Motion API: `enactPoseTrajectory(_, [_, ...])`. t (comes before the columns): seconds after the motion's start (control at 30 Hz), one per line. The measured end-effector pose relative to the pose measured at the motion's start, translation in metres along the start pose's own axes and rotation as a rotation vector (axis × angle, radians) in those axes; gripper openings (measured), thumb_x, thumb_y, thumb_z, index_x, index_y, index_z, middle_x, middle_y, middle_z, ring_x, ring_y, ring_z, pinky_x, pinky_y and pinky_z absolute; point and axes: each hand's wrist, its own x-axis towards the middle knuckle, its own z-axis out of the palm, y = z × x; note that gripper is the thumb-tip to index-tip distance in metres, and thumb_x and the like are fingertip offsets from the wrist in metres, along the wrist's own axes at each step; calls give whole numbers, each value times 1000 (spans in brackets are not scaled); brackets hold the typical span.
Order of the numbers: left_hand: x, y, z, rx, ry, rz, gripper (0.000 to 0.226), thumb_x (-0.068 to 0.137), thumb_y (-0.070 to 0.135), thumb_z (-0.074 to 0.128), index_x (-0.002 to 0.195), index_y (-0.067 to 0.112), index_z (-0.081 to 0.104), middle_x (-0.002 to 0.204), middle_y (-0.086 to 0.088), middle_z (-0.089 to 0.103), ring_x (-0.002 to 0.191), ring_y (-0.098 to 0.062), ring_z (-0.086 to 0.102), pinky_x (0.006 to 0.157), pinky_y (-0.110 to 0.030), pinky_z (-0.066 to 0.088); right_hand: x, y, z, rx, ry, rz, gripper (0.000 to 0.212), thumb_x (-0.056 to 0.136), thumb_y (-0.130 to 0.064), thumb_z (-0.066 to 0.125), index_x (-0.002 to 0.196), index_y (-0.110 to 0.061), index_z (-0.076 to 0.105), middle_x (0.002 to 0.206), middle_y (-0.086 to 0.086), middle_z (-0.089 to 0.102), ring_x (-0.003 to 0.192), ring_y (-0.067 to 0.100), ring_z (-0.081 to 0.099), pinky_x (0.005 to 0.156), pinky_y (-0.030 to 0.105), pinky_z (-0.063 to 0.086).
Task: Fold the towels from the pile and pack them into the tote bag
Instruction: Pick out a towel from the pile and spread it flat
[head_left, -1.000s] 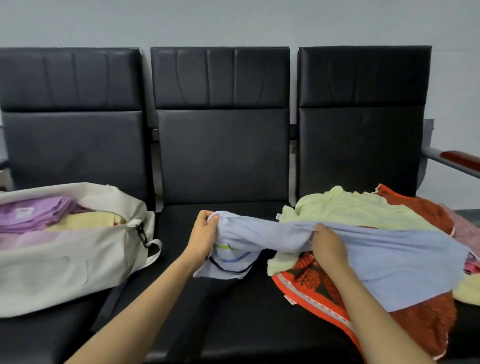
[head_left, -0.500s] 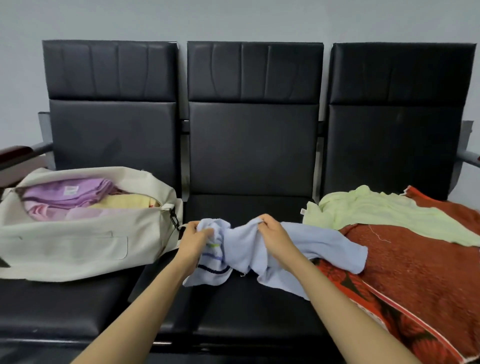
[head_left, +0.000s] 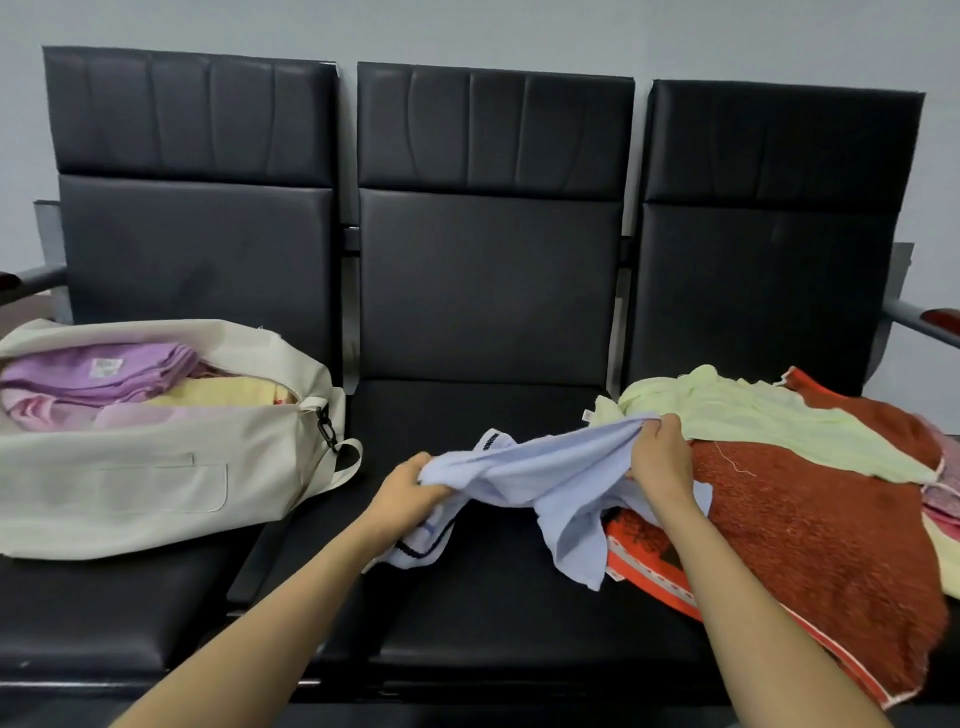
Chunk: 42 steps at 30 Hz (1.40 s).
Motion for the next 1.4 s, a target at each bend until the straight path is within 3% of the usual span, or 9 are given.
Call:
enactPoseTrajectory(0.1, [-2,14,4,-329,12,29,13,90,16,55,97,23,64,86,9,70,81,-4,65,67,-18,49,-9,12,4,-52,-353,-6,42,98,-43,43,124,-11,36,100,13,60,82,31,62,55,30,46])
enactPoseTrajectory(0.2, [-2,17,7,-370,-33,-7,17,87,24,61,104,20,60,99,1,68,86,-7,65,70,-22,52,-27,32,24,-321,-677,-208,84,72,-56,70,137,-28,25,123,2,50,105,22,57,77,30,50])
enactPoseTrajectory(0.43, [-12,23,-9,-149,-62,-130,49,72,66,68,94,22,74,89,0,74,82,-10,69,74,-24,53,-9,37,33,-696,-341,-372,43,101,-27,35,143,-18,37,131,11,51,114,29,54,85,33,43])
enactPoseTrajectory(0.67, [-22,-13,-27,716,-230,-20,36,62,45,83,74,24,56,99,0,47,75,-9,51,58,-18,39,-32,-14,-21,196,-382,-237,22,98,-13,49,119,-12,57,110,6,61,104,23,58,84,33,48])
enactPoseTrajectory(0.97, [-35,24,-59,-98,139,41,11,83,19,61,75,11,65,57,2,63,55,-6,58,53,-18,45,-37,-50,-27,38,-802,-26,18,87,-13,54,84,-19,70,81,5,61,76,17,56,63,26,42])
enactPoseTrajectory(1.07, [-30,29,-72,-219,379,181,10,82,14,59,91,12,64,83,0,63,70,-6,60,58,-16,47,-25,-54,14,-278,-663,-296,18,84,-17,50,94,-15,65,93,2,63,92,23,60,67,27,43])
enactPoseTrajectory(1.17, [-22,35,-72,-128,636,366,24,71,18,59,93,8,57,79,-5,60,62,-10,54,48,-21,41,-23,-67,33,44,-314,-550,31,87,5,45,108,-15,56,127,8,45,111,14,45,84,20,41])
enactPoseTrajectory(1.3, [-16,26,-43,279,146,477,54,69,41,73,115,21,53,114,2,48,99,-11,48,82,-17,41,-17,-66,35,-8,-461,-446,75,91,10,37,153,-23,12,160,-3,-10,144,11,8,100,17,25])
enactPoseTrajectory(1.4, [-22,11,-23,481,-267,218,83,63,64,75,132,28,46,129,12,43,125,-11,42,100,-21,34,-8,-46,41,-233,-454,-296,68,92,5,36,153,-17,17,161,7,10,143,26,25,106,30,31])
